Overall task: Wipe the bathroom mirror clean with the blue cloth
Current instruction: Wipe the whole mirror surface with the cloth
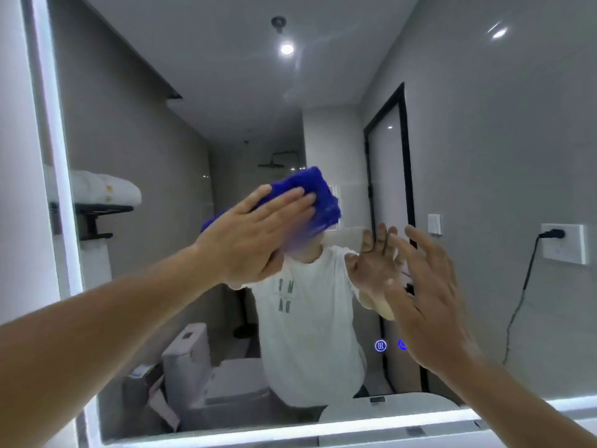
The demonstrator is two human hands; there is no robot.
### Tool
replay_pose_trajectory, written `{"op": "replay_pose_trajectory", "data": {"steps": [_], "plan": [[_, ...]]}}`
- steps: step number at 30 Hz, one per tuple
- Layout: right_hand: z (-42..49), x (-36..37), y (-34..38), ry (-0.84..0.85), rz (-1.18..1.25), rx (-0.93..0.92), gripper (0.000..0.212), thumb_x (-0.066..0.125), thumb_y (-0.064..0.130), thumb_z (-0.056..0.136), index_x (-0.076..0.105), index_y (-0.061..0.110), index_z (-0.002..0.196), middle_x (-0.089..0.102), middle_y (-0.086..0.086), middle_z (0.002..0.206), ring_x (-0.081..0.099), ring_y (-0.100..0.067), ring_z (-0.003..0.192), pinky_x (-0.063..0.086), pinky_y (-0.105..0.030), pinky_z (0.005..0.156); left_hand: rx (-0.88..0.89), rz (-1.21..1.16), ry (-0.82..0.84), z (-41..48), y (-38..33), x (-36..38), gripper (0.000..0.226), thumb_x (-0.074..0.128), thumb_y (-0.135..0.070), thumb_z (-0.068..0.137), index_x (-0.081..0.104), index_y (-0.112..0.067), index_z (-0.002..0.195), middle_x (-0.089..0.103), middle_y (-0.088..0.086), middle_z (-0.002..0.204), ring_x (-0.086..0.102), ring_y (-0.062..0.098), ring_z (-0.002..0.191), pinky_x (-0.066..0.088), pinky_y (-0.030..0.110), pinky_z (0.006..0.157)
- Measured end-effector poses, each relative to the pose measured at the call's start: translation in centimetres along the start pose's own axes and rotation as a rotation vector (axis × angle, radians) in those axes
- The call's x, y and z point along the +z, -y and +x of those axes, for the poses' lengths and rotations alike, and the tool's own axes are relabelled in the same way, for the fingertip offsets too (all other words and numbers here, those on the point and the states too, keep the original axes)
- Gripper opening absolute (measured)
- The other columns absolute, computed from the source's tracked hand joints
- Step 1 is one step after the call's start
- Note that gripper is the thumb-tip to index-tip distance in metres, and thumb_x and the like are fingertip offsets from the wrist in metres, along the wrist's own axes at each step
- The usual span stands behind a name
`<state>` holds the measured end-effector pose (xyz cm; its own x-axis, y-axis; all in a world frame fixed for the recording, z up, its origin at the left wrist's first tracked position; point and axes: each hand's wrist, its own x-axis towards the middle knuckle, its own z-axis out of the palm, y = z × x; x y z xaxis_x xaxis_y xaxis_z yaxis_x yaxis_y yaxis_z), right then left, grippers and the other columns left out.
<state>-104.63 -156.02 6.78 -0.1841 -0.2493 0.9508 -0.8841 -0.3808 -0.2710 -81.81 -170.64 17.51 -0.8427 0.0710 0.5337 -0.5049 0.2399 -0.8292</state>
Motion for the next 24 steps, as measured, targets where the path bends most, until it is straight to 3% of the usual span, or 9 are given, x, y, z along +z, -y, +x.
{"op": "replay_pose_trajectory", "data": {"steps": [2,3,8,13,18,21,24], "plan": [[1.5,0.3,0.5,-0.004,0.021,-0.002,0.054,0.033,0.041,0.088,0.043,0.027,0.139,0.029,0.015,0.145,0.029,-0.013,0.138,0.029,-0.05,0.112,-0.194,0.02,-0.03,3.5,3.5,-0.9,0.066,0.032,-0.039,0.099,0.014,-0.013,0.156,0.014,0.008,0.164,0.01,0.023,0.152,0.016,0.05,0.122],[2.4,0.3,0.7,-0.001,0.03,-0.004,0.054,0.033,0.042,0.088,0.044,0.026,0.138,0.028,0.016,0.145,0.029,-0.015,0.139,0.03,-0.053,0.111,-0.292,0.018,-0.032,5.3,5.2,-1.3,0.068,0.029,-0.041,0.098,0.009,-0.013,0.157,0.01,0.007,0.165,0.006,0.021,0.153,0.014,0.049,0.122],[5.1,-0.9,1.0,-0.042,0.069,-0.026,0.06,0.033,0.04,0.082,0.048,0.023,0.138,0.029,0.013,0.149,0.023,-0.006,0.14,0.023,-0.038,0.115,-0.711,-0.141,-0.012,13.1,11.6,-3.2,0.073,0.021,-0.045,0.096,-0.01,-0.02,0.156,-0.011,-0.002,0.166,-0.012,0.013,0.151,-0.001,0.043,0.123],[5.9,-2.9,0.1,-0.058,0.062,-0.092,0.059,0.034,0.039,0.083,0.047,0.023,0.138,0.03,0.012,0.15,0.022,-0.003,0.14,0.021,-0.029,0.11,-0.887,-0.203,-0.023,16.8,13.3,-3.7,0.074,0.026,-0.042,0.095,-0.009,-0.021,0.157,-0.012,-0.002,0.166,-0.012,0.015,0.151,-0.003,0.045,0.123],[6.8,-3.7,-0.3,-0.062,0.084,-0.083,0.06,0.032,0.04,0.082,0.046,0.026,0.138,0.029,0.014,0.149,0.021,0.0,0.139,0.018,-0.025,0.109,-0.862,-0.157,-0.125,15.7,8.4,-3.3,0.075,0.032,-0.042,0.096,-0.003,-0.018,0.158,-0.004,0.001,0.167,-0.006,0.017,0.152,0.003,0.048,0.123],[7.6,-3.7,0.0,-0.076,0.138,-0.053,0.061,0.031,0.044,0.08,0.046,0.028,0.137,0.03,0.017,0.148,0.023,0.0,0.138,0.017,-0.022,0.109,-0.722,-0.131,-0.095,13.1,0.9,-2.3,0.077,0.032,-0.049,0.097,-0.001,-0.016,0.158,-0.005,0.002,0.167,-0.009,0.018,0.152,0.007,0.05,0.123],[7.9,-3.6,-0.4,-0.083,0.15,-0.053,0.06,0.03,0.048,0.081,0.045,0.032,0.137,0.027,0.023,0.147,0.025,0.001,0.137,0.019,-0.019,0.105,-0.531,-0.073,-0.064,10.2,-4.8,-0.9,0.073,0.032,-0.051,0.099,0.012,-0.013,0.158,0.006,0.004,0.166,0.003,0.022,0.153,0.013,0.051,0.121]]}}
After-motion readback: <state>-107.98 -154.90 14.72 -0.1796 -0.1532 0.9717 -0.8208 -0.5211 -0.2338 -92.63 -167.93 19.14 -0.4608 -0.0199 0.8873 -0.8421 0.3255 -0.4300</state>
